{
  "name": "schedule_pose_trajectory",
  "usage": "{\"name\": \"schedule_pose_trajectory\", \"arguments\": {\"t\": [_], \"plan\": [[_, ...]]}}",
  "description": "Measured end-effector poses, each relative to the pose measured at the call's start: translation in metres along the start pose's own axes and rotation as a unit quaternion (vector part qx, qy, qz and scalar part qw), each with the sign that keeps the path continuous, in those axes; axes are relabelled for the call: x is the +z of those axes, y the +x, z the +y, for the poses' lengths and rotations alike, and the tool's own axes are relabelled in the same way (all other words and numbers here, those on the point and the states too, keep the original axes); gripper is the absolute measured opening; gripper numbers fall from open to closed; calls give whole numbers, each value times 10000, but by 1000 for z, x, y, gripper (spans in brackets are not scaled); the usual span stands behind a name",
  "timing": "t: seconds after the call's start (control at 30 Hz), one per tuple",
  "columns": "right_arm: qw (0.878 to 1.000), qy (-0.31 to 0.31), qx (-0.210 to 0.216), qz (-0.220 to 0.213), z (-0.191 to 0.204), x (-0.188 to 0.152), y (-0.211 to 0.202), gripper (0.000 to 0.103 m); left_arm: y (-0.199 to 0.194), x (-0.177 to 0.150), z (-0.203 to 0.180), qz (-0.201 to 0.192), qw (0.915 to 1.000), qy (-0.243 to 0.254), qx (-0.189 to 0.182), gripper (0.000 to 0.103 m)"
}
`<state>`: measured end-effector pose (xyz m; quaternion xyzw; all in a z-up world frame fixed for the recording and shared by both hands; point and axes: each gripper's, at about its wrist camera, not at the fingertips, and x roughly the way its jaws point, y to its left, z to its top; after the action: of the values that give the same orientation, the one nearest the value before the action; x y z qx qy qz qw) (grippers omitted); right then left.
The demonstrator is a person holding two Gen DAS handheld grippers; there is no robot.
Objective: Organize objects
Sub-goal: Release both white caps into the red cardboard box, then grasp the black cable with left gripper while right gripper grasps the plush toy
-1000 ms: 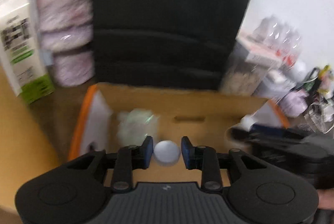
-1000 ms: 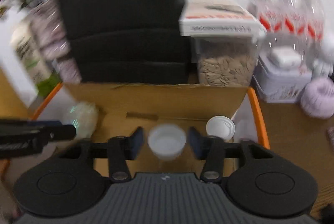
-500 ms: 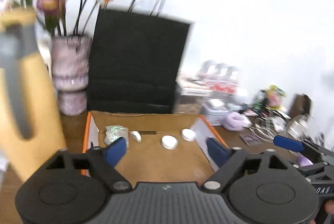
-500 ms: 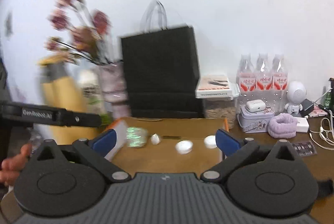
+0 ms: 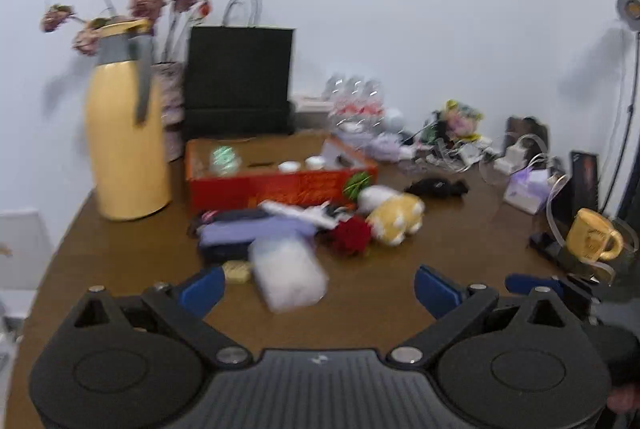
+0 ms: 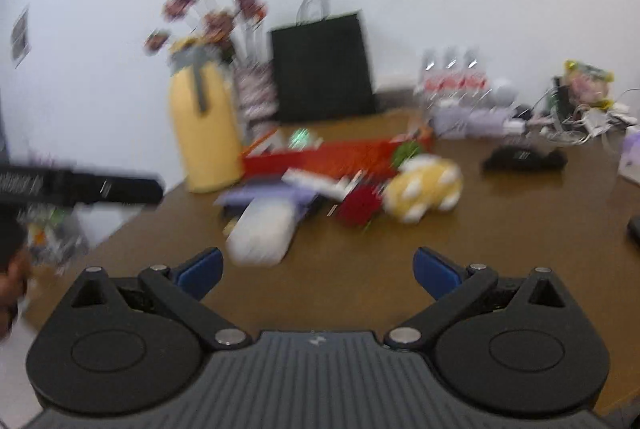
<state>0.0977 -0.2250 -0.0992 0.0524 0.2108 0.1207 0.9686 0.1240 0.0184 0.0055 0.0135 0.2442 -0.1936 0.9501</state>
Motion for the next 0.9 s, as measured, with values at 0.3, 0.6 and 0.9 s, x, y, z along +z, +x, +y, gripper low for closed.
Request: {"name": "schedule_pose_trajectory", "arguments": {"t": [0.3,0.6,0.9], "plan": [[9977,-662,116,-97,33,-7,-15,103,-21,-15,10,-33,9991,-215,359,102],[9971,-645,-389,-58,6,-4,3,103,25,-26,13,294,9952,-261,899,101],[9929,-665,-988,19,-44,34,76,103,102,-6,8,315,9954,-146,891,100]]}}
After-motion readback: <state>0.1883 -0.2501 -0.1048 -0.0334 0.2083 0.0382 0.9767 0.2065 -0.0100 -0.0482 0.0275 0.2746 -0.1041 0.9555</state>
